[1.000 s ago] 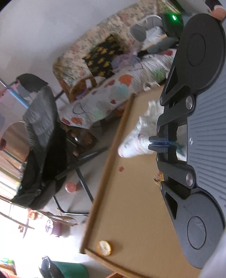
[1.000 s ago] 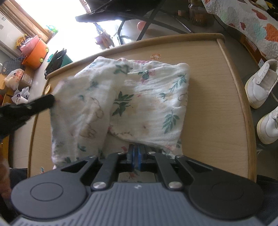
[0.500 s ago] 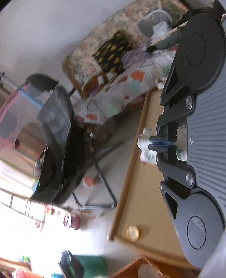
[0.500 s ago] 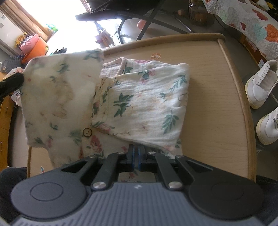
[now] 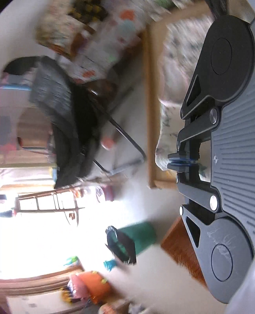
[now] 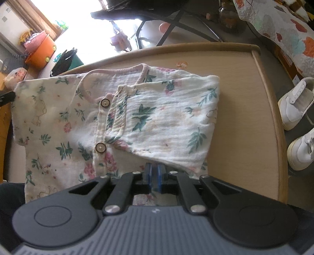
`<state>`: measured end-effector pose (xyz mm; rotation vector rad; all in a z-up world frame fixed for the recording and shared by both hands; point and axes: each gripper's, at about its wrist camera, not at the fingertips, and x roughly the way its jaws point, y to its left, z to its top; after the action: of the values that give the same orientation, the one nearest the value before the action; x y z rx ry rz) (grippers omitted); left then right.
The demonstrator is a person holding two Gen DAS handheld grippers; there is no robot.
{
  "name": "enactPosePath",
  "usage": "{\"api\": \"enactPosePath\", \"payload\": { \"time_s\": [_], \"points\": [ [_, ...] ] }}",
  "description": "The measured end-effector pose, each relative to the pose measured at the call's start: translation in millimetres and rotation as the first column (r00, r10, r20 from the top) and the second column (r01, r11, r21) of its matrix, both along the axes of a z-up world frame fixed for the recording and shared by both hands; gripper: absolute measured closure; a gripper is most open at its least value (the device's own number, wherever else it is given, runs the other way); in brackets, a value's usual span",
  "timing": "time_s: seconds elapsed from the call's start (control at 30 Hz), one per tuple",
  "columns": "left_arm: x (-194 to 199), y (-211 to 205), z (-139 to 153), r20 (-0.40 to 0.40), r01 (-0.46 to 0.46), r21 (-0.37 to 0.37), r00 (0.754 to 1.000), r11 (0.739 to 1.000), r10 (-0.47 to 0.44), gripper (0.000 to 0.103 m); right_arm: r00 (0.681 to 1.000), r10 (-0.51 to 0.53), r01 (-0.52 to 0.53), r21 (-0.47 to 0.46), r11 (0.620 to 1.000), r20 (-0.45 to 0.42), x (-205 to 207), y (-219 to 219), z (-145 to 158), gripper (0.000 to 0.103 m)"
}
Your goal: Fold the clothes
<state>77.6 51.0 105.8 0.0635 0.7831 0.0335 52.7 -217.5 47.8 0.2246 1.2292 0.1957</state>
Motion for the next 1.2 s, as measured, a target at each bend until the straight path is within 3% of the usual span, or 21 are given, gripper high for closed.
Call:
{"api": "enactPosePath", "payload": {
  "time_s": [0.07,0.2,0.3,0.5,0.63,0.77,0.87,0.97,1.0,1.2],
  "points": [
    [4.4,-2.0,-12.5,-0.051,-0.011,0.065,0.999,0.998,0.014,0.089,1.000,0.009,-0.009,-0.008,1.000,-0.001,-0.1,1.2,0.7,0.096],
    [5.1,7.2,-29.8,-0.125,-0.048,0.072,0.991,0.996,0.057,0.089,1.000,0.016,-0.016,-0.014,1.000,0.000,-0.5,1.7,1.1,0.096],
    [-1.3,18.8,-30.0,-0.135,-0.095,0.051,0.986,0.994,0.101,0.089,1.000,0.021,-0.021,-0.017,1.000,0.000,-0.3,2.1,1.4,0.096],
    [-18.1,29.3,-20.0,-0.157,-0.093,-0.134,0.985,0.987,0.072,0.089,0.999,0.033,-0.033,-0.038,0.999,0.002,-0.3,5.9,2.4,0.095],
    [-30.1,21.8,-16.0,-0.190,-0.067,-0.283,0.982,0.957,0.013,0.089,0.999,0.049,-0.049,-0.074,0.996,0.003,-0.4,12.8,3.2,0.094],
    [-41.8,3.8,-16.2,-0.201,-0.011,-0.344,0.978,0.939,-0.062,0.089,0.998,0.062,-0.061,-0.106,0.993,0.003,-0.5,18.9,4.1,0.093],
    [-47.5,-9.9,-28.5,-0.247,0.024,-0.298,0.964,0.954,-0.101,0.089,0.997,0.071,-0.070,-0.122,0.990,0.005,-0.6,22.5,4.6,0.090],
    [-63.7,-19.0,-49.8,-0.287,0.001,-0.282,0.954,0.959,-0.085,0.087,0.996,0.086,-0.084,-0.133,0.988,0.010,-1.4,25.5,4.9,0.086],
    [-70.6,-20.8,-51.3,-0.254,0.007,-0.290,0.964,0.957,-0.084,0.084,0.996,0.090,-0.088,-0.136,0.987,0.012,-1.9,26.1,5.1,0.086],
    [-88.4,-18.3,-60.7,-0.254,-0.008,-0.314,0.964,0.949,-0.075,0.081,0.994,0.096,-0.090,-0.126,0.988,0.043,-8.9,23.1,24.3,0.086]
  ]
}}
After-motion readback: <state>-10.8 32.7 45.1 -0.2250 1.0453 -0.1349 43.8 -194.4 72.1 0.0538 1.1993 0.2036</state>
